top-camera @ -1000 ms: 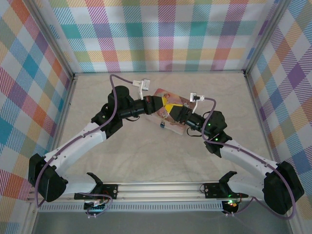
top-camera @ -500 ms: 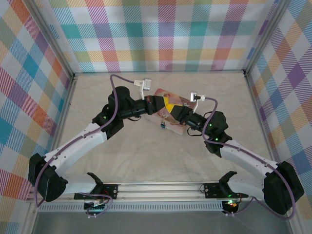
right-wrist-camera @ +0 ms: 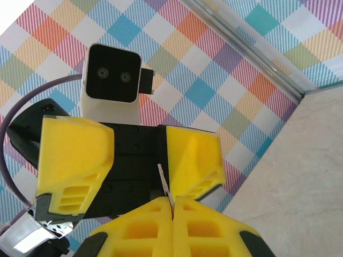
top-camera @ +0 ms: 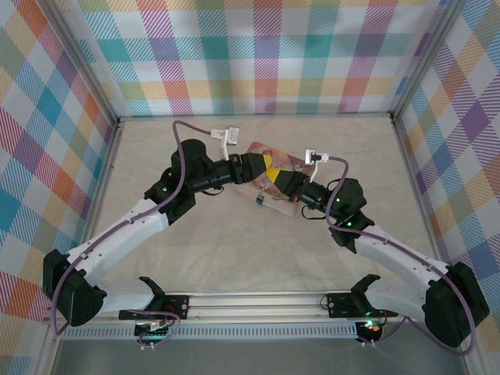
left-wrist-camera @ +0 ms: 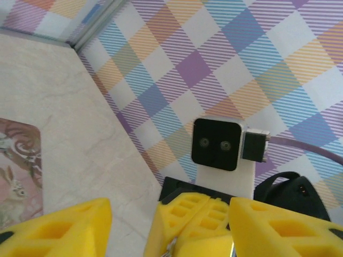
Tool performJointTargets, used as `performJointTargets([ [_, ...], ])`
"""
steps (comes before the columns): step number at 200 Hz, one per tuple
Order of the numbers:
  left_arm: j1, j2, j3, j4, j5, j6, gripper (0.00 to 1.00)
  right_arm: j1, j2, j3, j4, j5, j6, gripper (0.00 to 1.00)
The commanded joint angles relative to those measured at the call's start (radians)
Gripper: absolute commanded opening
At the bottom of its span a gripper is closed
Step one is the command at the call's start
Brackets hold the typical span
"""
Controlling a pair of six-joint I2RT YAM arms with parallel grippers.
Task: Unlock a padlock with a key
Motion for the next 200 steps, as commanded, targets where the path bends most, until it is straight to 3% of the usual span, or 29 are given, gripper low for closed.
performJointTargets([
  [1,0.035,-0.063,0.008,-0.052,-0.046,0.032,0.61,-0.013,-0.081,-0.006,-0.094,0.006,-0.068,0.0],
  [42,0.089,-0.072,0.046,-0.234,-0.141,0.091,0.62,-0.049,-0.218,-0.016,-0.346,0.04,-0.147,0.0],
  [59,0.109,-0.041,0.074,-0.336,-0.223,0.124,0.7,-0.073,-0.28,-0.002,-0.496,0.084,-0.197,0.0],
  [82,0.143,0.035,0.109,-0.433,-0.27,0.156,0.79,-0.097,-0.342,0.043,-0.746,0.22,-0.277,0.0],
  [121,0.21,0.181,0.135,-0.426,-0.278,0.166,0.91,-0.14,-0.352,0.105,-1.039,0.51,-0.394,0.0],
  [160,0.258,0.326,0.153,-0.34,-0.248,0.156,0.97,-0.183,-0.292,0.102,-1.09,0.687,-0.452,0.0],
  [200,0.284,0.489,0.208,-0.27,-0.216,0.144,0.97,-0.254,-0.173,0.099,-1.042,0.734,-0.455,0.0],
])
